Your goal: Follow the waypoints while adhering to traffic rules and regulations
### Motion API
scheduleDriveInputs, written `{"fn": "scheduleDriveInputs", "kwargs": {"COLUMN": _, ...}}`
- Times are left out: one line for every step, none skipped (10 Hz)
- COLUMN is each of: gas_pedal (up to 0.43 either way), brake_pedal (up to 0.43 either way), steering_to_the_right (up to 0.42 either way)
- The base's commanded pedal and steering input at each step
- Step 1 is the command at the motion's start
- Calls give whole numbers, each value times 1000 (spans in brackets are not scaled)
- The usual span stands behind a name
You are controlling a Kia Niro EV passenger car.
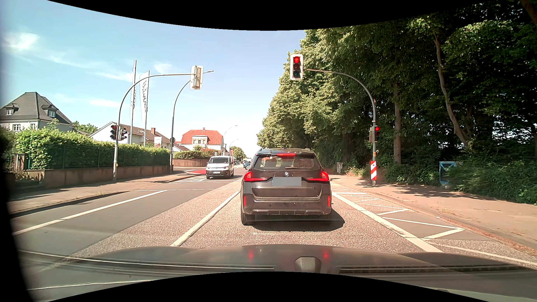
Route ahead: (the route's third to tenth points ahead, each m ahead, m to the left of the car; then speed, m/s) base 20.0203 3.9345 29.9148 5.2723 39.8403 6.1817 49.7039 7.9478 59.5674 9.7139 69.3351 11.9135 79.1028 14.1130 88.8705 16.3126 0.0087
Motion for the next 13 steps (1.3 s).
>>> {"fn": "scheduleDriveInputs", "kwargs": {"gas_pedal": 0, "brake_pedal": 6, "steering_to_the_right": 1}}
{"fn": "scheduleDriveInputs", "kwargs": {"gas_pedal": 0, "brake_pedal": 6, "steering_to_the_right": 1}}
{"fn": "scheduleDriveInputs", "kwargs": {"gas_pedal": 0, "brake_pedal": 6, "steering_to_the_right": 1}}
{"fn": "scheduleDriveInputs", "kwargs": {"gas_pedal": 0, "brake_pedal": 6, "steering_to_the_right": 1}}
{"fn": "scheduleDriveInputs", "kwargs": {"gas_pedal": 0, "brake_pedal": 6, "steering_to_the_right": 1}}
{"fn": "scheduleDriveInputs", "kwargs": {"gas_pedal": 0, "brake_pedal": 6, "steering_to_the_right": 1}}
{"fn": "scheduleDriveInputs", "kwargs": {"gas_pedal": 0, "brake_pedal": 6, "steering_to_the_right": 1}}
{"fn": "scheduleDriveInputs", "kwargs": {"gas_pedal": 0, "brake_pedal": 6, "steering_to_the_right": 1}}
{"fn": "scheduleDriveInputs", "kwargs": {"gas_pedal": 0, "brake_pedal": 6, "steering_to_the_right": 1}}
{"fn": "scheduleDriveInputs", "kwargs": {"gas_pedal": 0, "brake_pedal": 6, "steering_to_the_right": 1}}
{"fn": "scheduleDriveInputs", "kwargs": {"gas_pedal": 0, "brake_pedal": 6, "steering_to_the_right": 1}}
{"fn": "scheduleDriveInputs", "kwargs": {"gas_pedal": 0, "brake_pedal": 6, "steering_to_the_right": 1}}
{"fn": "scheduleDriveInputs", "kwargs": {"gas_pedal": 0, "brake_pedal": 6, "steering_to_the_right": 1}}
